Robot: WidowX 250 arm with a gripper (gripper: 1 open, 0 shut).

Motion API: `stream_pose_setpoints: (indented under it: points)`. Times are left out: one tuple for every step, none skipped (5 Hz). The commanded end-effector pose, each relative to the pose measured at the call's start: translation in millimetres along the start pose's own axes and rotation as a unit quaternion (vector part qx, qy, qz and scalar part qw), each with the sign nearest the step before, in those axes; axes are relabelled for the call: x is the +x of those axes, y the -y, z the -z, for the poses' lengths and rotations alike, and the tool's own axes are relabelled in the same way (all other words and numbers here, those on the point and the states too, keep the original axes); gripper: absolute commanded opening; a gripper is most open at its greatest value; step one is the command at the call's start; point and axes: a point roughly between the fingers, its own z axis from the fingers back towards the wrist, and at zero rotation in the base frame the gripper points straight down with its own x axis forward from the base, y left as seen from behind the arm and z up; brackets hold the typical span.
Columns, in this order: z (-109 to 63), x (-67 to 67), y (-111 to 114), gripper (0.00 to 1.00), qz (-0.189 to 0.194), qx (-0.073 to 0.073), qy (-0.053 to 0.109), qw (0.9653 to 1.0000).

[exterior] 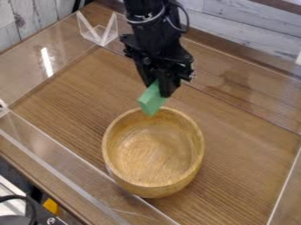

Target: Remove the green block from inside the brown bowl and put it on the table

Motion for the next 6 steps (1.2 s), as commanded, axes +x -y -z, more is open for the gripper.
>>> stream_pose_setpoints:
  points:
    - [-3.2,3.6,-1.6,0.0,0.004,0.0,0.014,0.9999]
    - [7.7,15.8,-6.1,0.0,0.003,0.006,0.013,0.9999]
    - [18.3,28.2,-7.9,0.0,0.008,0.013,0.016,0.9998]
    - [29.4,40.1,-10.5,0.0,0.011,0.02,0.017,0.9996]
    - [35.3,38.0,-6.7,0.0,0.025,0.016,0.013,0.9995]
    - [39.9,35.0,-2.9,0.0,0.038,0.013,0.009,0.9992]
